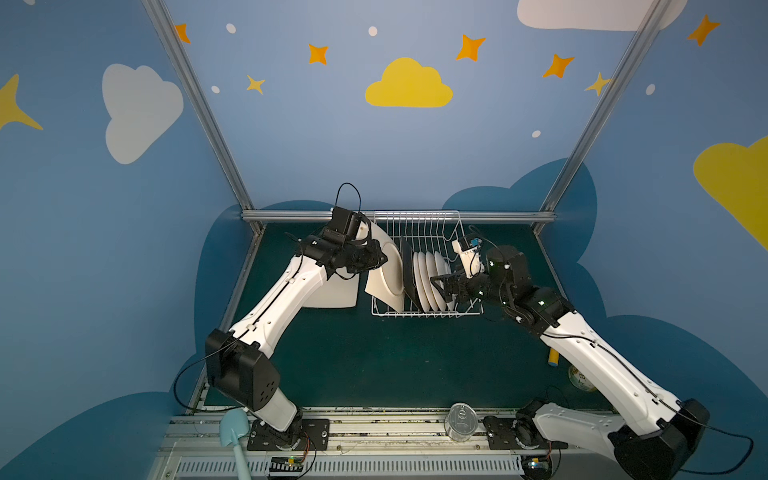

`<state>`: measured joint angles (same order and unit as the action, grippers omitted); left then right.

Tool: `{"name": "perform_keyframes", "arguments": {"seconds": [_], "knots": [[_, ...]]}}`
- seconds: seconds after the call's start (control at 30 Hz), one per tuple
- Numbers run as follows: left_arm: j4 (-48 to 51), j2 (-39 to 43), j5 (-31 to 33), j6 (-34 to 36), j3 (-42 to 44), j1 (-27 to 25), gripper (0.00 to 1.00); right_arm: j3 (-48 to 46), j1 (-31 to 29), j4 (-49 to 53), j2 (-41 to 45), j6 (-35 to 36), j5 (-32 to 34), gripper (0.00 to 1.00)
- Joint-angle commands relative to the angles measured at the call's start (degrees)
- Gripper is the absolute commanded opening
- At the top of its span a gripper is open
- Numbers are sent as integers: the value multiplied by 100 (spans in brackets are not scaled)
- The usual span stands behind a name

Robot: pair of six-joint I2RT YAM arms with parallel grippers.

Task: Unload the plates from the dish rack
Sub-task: 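Grasp the next square cream plate with the left gripper and tilt it out, then lift the plate upright out of the rack with the left gripper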

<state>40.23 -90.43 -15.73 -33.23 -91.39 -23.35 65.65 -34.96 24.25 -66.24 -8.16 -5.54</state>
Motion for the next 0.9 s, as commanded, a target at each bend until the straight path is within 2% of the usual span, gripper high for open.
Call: {"name": "perform_keyframes", "arguments": {"seconds": [0.0, 0.23, 0.33, 0.63, 0.77, 0.87], "knots": [[-352, 419, -212, 61, -152, 101, 3, 157, 24, -28, -29, -39, -95, 91], [-230, 658, -83, 176, -167, 259, 3, 193, 25, -8, 6, -66, -159, 91], [-301, 828, 55, 428, -174, 271, 3, 291, 50, 77, -44, -129, -194, 91], [-1095, 1561, 624, 1711, 259, 250, 3, 827, 106, 359, -394, -617, -691, 92], [-1794, 1932, 857, 2486, 732, 63, 3, 953, 189, 285, -505, -1125, -977, 92], [-2308, 2173, 1305, 3016, 1123, -67, 3, 1031, 220, 196, -586, -1551, -1043, 92]]}}
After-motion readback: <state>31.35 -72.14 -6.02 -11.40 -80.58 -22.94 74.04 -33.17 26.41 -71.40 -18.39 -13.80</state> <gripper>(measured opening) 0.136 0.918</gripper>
